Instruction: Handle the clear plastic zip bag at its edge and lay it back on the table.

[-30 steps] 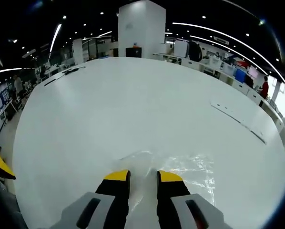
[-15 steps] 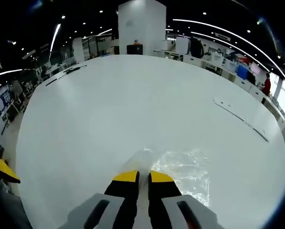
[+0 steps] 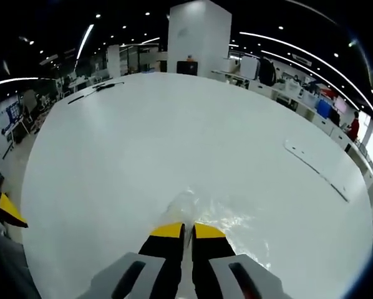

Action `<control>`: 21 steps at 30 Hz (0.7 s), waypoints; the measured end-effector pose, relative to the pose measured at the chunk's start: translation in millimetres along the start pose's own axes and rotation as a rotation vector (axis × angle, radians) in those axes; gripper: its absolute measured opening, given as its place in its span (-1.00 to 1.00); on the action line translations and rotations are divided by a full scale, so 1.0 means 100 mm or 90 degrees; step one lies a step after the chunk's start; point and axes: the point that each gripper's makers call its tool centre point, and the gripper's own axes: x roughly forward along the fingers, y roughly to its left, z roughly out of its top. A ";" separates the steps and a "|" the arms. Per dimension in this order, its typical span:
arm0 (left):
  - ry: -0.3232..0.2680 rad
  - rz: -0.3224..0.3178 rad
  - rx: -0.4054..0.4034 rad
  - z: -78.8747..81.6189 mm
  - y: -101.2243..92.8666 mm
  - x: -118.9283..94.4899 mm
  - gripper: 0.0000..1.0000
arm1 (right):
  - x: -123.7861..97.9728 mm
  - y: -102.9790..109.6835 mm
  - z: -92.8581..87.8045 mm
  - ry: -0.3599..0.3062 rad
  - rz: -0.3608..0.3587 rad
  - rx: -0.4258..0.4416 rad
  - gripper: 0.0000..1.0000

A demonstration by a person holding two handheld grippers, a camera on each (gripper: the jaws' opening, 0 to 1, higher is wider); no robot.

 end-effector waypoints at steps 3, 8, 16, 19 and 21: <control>0.001 -0.004 0.000 0.00 -0.01 0.01 0.04 | -0.04 0.03 0.02 -0.001 0.004 0.006 -1.00; 0.001 -0.002 0.002 -0.01 0.00 0.00 0.04 | -0.10 0.03 0.03 -0.002 0.001 0.006 -1.00; 0.001 -0.004 0.008 0.00 -0.02 0.00 0.04 | -0.13 -0.02 0.07 -0.014 0.000 -0.012 -1.00; 0.002 -0.005 0.010 -0.01 -0.02 0.00 0.04 | -0.14 -0.07 0.10 -0.022 -0.004 -0.019 -1.00; 0.003 -0.006 0.011 -0.01 -0.03 0.00 0.03 | -0.16 -0.09 0.11 -0.026 -0.006 -0.023 -1.00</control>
